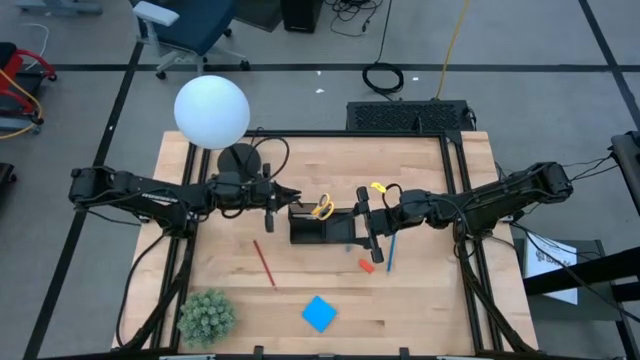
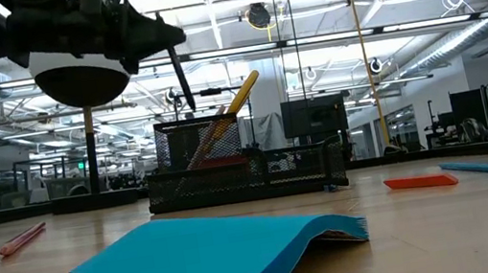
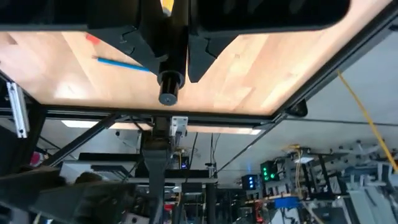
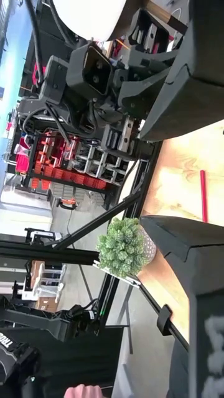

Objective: Pick and place office supplies into organizer
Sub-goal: Put the black pen into the desk organizer

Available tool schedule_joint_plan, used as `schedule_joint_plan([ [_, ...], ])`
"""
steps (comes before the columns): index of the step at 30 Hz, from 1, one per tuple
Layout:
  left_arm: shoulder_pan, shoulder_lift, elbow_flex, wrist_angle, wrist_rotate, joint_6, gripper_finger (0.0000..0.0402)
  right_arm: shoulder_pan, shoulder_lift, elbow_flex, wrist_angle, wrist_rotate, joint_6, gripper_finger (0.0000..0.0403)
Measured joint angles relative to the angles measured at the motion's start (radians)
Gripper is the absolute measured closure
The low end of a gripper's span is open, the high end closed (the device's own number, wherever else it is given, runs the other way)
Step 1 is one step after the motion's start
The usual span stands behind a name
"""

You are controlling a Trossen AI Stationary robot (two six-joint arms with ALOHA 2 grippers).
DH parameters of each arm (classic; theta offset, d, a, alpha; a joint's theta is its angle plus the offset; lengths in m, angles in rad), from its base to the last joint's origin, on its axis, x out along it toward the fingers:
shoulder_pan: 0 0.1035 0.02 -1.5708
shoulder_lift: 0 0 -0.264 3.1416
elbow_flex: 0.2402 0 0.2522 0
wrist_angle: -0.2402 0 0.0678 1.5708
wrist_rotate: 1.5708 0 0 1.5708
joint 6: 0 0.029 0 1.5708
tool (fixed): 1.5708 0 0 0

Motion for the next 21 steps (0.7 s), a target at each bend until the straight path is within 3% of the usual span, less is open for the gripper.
schedule_joint_plan([
  [8, 0.003, 0.076, -0.030, 0.042, -0.023, -0.001, 0.0394, -0.001, 0.000, 0.000, 0.008, 0.000, -0.007, 0.0208],
  [15, 0.017, 0.213, -0.031, 0.177, -0.021, -0.004, 0.0365, -0.001, 0.000, 0.000, 0.008, 0.022, -0.011, 0.0209],
  [21, 0.047, 0.290, -0.031, 0.220, -0.009, -0.004, 0.0376, -0.001, 0.000, 0.000, 0.007, 0.022, -0.011, 0.0208],
])
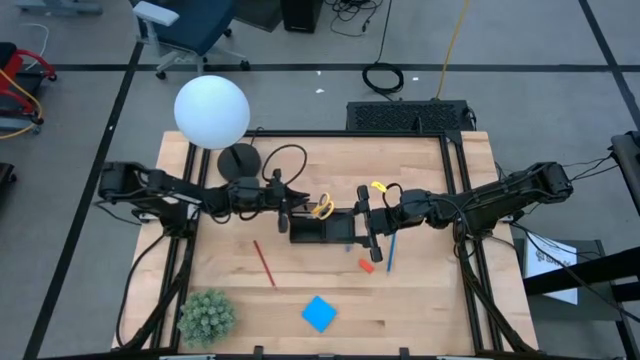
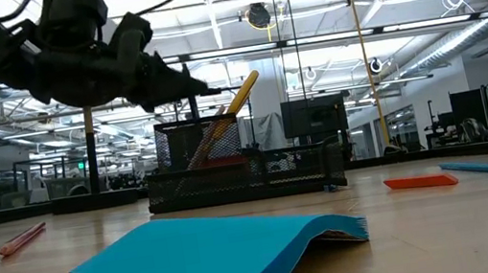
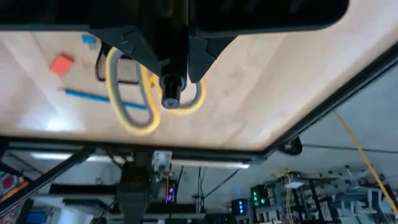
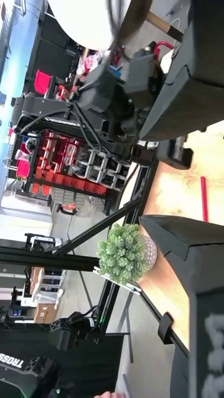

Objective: Pick and place office supplies into organizer
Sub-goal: Put the black pen into the desk organizer, then put the blue pencil into the desk organizer

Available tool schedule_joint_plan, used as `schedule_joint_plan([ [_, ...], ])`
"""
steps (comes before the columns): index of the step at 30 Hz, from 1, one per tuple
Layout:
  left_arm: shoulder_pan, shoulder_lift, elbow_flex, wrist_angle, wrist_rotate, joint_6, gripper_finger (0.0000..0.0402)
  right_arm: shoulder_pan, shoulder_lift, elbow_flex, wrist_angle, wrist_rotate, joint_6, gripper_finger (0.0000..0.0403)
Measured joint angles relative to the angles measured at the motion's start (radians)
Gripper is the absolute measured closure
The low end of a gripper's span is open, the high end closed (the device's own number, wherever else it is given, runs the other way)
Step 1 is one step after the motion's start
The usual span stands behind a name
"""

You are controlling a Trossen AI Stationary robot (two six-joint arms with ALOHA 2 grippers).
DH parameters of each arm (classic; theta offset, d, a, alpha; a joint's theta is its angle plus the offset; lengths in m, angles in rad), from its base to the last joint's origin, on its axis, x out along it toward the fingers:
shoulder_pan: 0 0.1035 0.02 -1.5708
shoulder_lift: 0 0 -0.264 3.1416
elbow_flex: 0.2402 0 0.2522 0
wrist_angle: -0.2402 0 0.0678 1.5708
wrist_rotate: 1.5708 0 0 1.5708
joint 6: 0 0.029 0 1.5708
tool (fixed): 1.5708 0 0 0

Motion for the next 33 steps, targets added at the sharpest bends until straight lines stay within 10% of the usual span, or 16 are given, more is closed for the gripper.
schedule_joint_plan([
  [33, 0.011, 0.002, 0.001, 0.061, 0.017, -0.008, 0.0289, 0.000, 0.000, 0.000, -0.001, 0.001, -0.018, 0.0215],
])
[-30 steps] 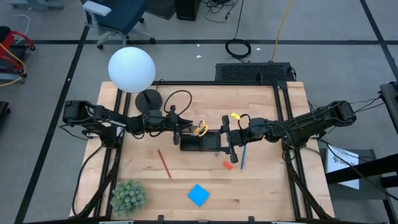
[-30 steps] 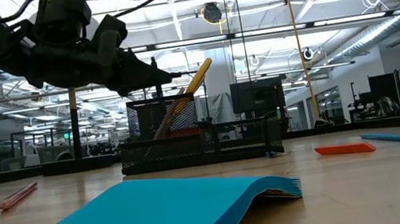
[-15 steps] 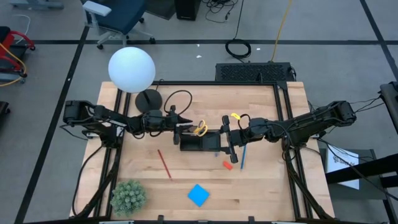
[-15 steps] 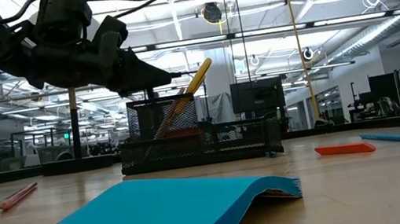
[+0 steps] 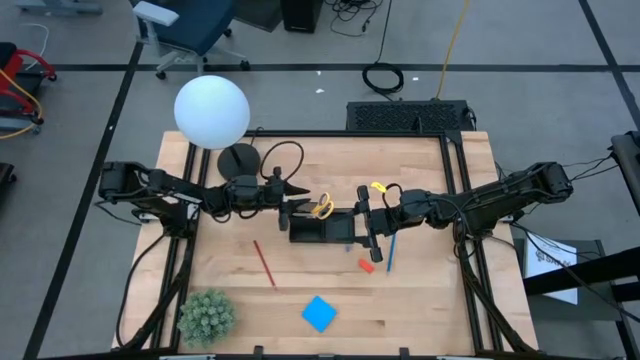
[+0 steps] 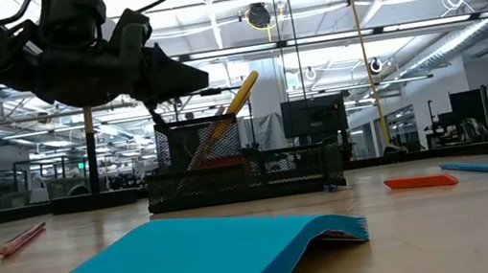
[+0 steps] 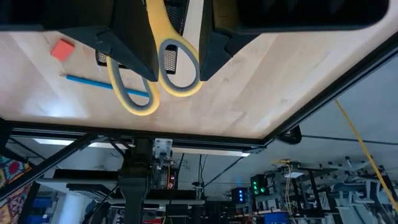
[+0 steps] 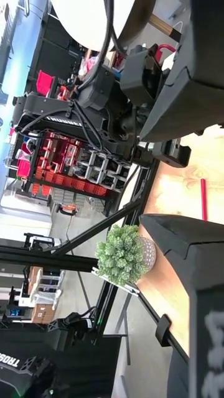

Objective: Pick and place office supplies into organizer
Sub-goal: Put the blue pencil into the desk organizer

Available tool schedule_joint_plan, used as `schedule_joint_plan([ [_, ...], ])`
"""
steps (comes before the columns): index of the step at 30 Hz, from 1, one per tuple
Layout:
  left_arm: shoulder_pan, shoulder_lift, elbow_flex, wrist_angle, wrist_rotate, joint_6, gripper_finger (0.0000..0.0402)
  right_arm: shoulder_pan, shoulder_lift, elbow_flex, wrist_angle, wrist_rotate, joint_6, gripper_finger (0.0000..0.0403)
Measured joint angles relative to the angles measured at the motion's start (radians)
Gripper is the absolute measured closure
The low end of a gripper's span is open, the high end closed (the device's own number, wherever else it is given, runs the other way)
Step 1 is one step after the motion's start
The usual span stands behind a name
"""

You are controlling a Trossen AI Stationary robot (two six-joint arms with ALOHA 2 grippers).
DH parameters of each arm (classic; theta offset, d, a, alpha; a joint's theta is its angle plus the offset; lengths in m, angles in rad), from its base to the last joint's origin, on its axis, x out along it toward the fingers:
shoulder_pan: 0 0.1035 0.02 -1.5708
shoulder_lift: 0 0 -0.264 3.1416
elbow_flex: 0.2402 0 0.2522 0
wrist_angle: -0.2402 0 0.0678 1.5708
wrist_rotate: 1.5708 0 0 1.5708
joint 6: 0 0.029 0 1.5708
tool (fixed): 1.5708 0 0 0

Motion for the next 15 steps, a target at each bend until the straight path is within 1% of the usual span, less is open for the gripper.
schedule_joint_plan([
  [4, -0.009, -0.032, 0.000, -0.006, 0.000, -0.016, 0.0289, 0.000, 0.000, 0.000, 0.000, 0.000, 0.000, 0.0219],
  [15, -0.070, -0.121, 0.000, -0.046, -0.001, 0.013, 0.0289, 0.000, 0.000, 0.000, 0.000, 0.000, 0.024, 0.0221],
])
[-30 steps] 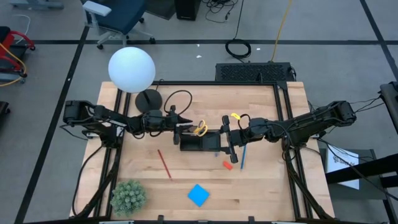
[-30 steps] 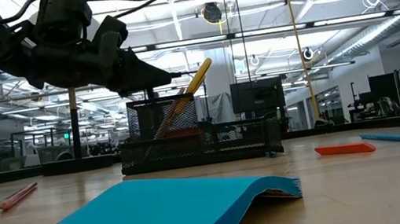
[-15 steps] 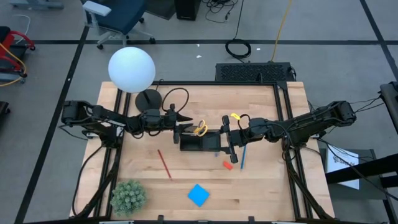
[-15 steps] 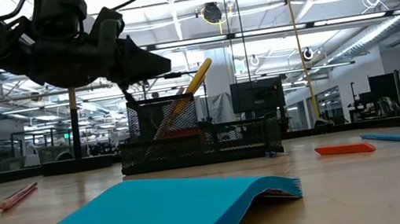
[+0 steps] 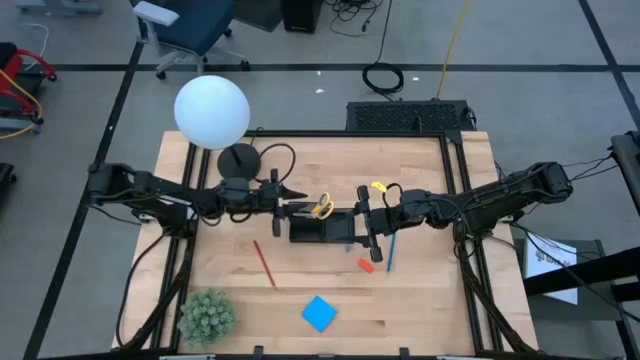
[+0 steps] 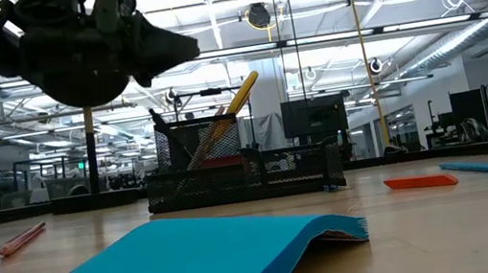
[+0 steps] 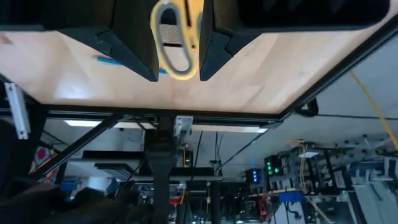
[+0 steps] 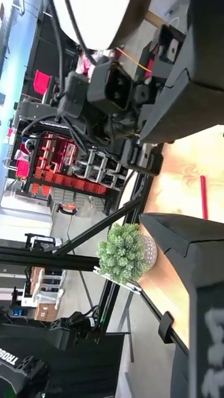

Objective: Pick and place office supplies into organizer
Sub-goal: Put the blue pencil into the desk organizer

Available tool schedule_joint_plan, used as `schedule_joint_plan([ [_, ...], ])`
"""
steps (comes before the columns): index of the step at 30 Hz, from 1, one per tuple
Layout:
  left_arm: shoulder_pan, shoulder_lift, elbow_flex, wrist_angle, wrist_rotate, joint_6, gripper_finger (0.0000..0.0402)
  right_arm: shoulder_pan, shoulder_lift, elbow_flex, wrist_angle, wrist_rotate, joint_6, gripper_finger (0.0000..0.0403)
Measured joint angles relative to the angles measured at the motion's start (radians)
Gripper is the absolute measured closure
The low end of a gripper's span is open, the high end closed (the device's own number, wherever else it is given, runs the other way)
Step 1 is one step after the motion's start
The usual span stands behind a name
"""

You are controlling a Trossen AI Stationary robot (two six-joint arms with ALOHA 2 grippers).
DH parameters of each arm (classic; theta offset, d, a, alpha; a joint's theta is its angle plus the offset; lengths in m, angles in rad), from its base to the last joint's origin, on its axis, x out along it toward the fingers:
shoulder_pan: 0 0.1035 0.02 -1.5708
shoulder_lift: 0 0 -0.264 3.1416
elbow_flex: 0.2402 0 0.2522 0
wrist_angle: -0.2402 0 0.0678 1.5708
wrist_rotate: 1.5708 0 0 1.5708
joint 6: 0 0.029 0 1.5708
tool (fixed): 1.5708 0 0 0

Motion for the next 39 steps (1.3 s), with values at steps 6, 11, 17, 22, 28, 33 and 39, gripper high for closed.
schedule_joint_plan([
  [6, -0.033, -0.060, 0.000, -0.022, 0.000, 0.003, 0.0289, 0.000, 0.000, 0.000, -0.006, 0.000, 0.005, 0.0222],
  [11, -0.055, -0.112, 0.000, -0.043, 0.000, 0.010, 0.0289, 0.000, 0.000, 0.000, -0.007, 0.000, 0.037, 0.0223],
  [17, -0.067, -0.165, 0.000, -0.071, 0.000, 0.026, 0.0289, 0.001, 0.000, 0.000, -0.009, 0.001, 0.058, 0.0227],
  [22, -0.067, -0.181, 0.000, -0.070, -0.001, 0.029, 0.0289, 0.002, -0.016, 0.000, -0.071, 0.083, 0.128, 0.0227],
  [28, -0.067, -0.182, 0.000, -0.070, -0.001, 0.029, 0.0289, 0.026, -0.088, 0.002, -0.237, 0.259, 0.219, 0.0232],
  [33, -0.067, -0.182, 0.000, -0.073, -0.001, 0.032, 0.0289, 0.085, -0.141, 0.002, -0.311, 0.409, 0.277, 0.0232],
  [39, -0.067, -0.182, 0.000, -0.073, -0.001, 0.029, 0.0289, 0.116, -0.148, 0.002, -0.378, 0.557, 0.370, 0.0232],
])
